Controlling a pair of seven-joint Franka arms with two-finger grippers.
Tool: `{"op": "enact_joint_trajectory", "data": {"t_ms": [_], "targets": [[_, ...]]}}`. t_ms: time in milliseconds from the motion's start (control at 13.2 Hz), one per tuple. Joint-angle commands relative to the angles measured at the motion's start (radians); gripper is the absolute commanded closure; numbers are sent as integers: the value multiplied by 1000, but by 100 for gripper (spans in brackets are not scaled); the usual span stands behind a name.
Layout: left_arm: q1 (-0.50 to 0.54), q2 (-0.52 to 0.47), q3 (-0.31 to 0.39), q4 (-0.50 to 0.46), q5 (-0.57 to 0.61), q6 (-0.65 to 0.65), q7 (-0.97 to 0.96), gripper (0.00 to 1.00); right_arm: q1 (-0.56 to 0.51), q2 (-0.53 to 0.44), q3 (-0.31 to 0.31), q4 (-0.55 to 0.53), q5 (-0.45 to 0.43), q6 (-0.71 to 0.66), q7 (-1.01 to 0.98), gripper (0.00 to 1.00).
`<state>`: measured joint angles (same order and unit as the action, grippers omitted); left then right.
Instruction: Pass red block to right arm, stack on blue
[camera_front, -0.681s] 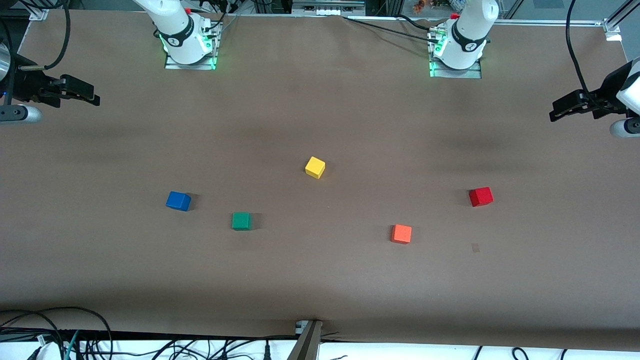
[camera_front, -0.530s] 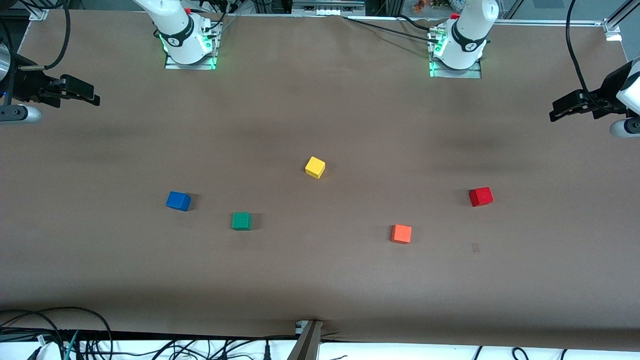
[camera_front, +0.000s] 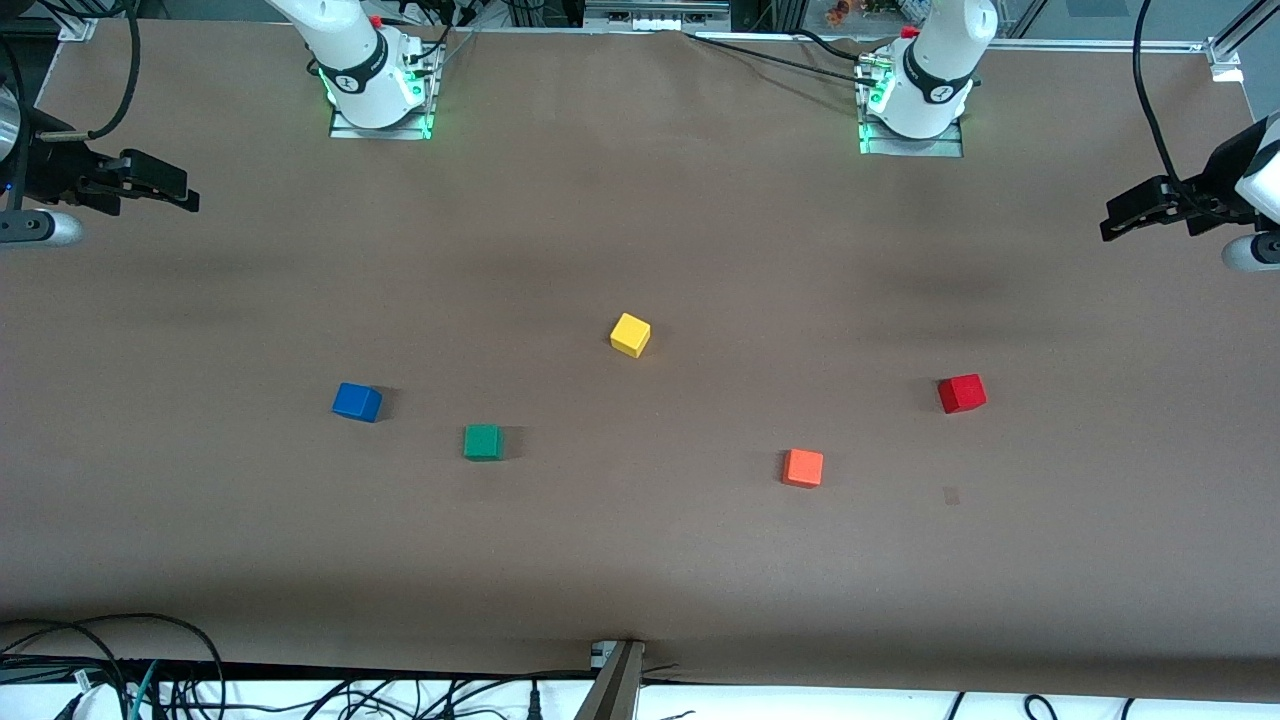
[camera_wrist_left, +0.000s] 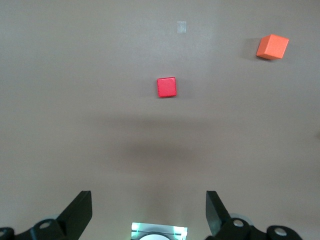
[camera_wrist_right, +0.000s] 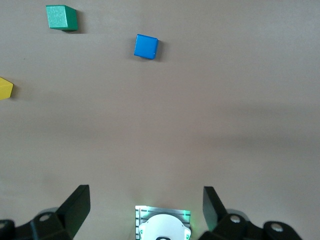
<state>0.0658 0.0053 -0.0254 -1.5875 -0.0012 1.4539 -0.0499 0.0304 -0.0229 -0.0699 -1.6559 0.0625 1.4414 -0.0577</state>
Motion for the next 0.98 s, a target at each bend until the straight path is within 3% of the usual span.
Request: {"op": "enact_joint_trajectory", "data": {"t_ms": [0, 757, 908], "targets": [[2, -11, 1, -3, 27, -6, 19, 0, -1, 5, -4, 22, -6, -7, 4, 0], [-9, -15, -2, 1, 27, -9, 16, 0, -1, 5, -1, 22, -6, -1, 4, 0], [-9, -13, -2, 1, 27, -9, 16, 0, 0, 5, -1, 18, -21, 52, 6, 0]]}}
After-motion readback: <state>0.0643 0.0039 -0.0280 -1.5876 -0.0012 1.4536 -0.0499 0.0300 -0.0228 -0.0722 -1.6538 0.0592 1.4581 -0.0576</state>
